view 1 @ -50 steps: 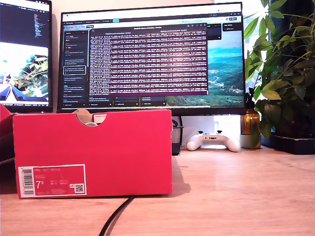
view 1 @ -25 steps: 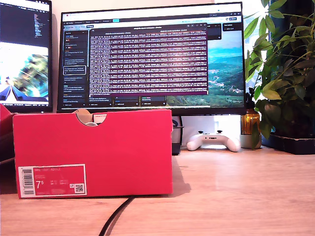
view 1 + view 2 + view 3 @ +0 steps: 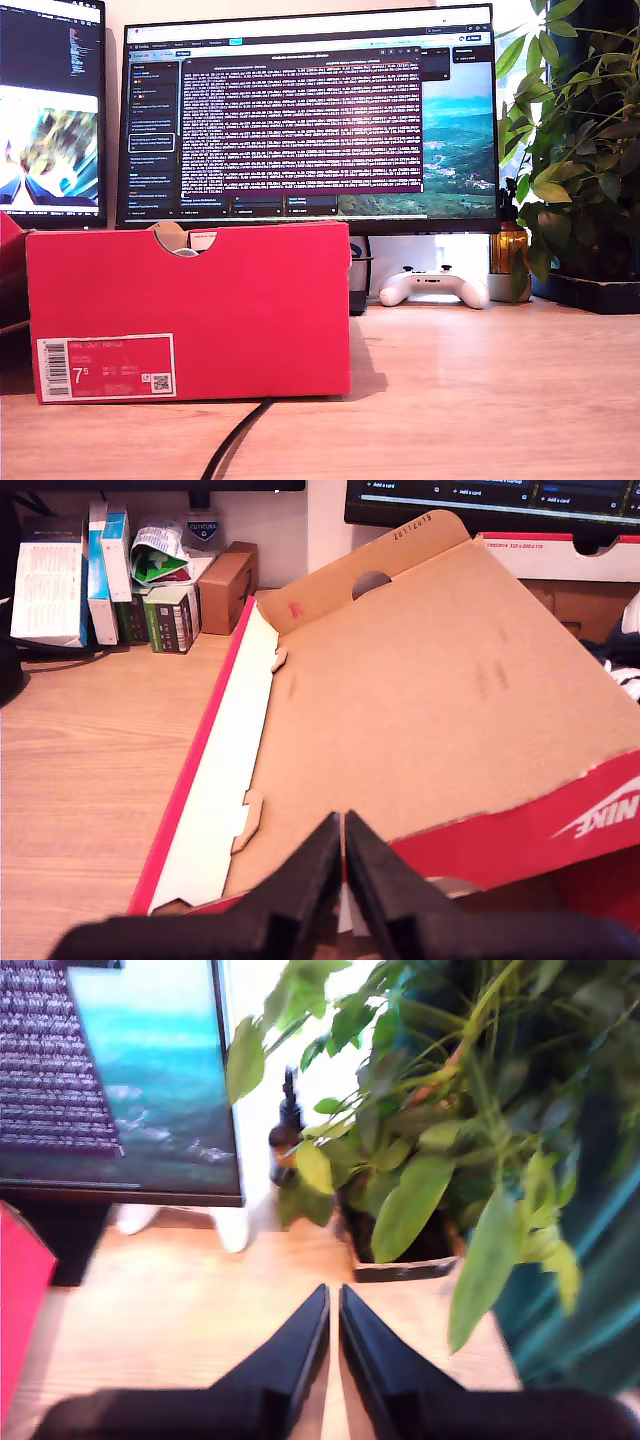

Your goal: Pack the blue shoes by picking the first shoe and placing it inside the red shoebox, left side, then picking and rotating the second shoe and placing it in the shoebox

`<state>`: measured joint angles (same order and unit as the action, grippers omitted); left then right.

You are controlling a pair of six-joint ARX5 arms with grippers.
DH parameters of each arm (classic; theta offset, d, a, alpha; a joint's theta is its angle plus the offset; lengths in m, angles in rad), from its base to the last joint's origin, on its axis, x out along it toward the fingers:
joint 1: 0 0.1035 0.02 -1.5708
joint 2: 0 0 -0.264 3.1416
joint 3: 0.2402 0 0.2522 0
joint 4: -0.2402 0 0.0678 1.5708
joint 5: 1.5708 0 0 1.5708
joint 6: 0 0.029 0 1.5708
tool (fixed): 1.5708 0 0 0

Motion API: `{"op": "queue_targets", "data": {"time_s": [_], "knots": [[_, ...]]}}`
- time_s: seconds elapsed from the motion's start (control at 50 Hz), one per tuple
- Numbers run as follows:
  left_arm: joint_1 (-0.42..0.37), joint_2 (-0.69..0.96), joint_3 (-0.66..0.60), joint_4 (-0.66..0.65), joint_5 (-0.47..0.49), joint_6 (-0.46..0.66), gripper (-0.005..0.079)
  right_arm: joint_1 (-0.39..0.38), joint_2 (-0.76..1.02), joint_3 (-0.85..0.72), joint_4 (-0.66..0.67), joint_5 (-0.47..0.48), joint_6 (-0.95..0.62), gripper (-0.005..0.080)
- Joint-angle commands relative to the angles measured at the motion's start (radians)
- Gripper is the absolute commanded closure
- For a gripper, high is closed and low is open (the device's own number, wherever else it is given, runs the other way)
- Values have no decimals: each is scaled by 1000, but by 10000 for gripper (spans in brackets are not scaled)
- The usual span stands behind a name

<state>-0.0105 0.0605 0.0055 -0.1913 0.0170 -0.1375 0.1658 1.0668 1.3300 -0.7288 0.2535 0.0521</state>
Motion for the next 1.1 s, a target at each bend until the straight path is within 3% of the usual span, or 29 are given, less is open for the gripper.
{"op": "queue_targets", "data": {"time_s": [0.0,0.38,1.08], "knots": [[3,4,-30,-16,3,7,764,-18,-49,-36,43,-23,3,757],[3,4,-30,-16,3,8,763,-142,-190,-278,161,-156,-1,757],[3,4,-30,-16,3,7,764,-215,-473,-824,611,-323,-34,757]]}}
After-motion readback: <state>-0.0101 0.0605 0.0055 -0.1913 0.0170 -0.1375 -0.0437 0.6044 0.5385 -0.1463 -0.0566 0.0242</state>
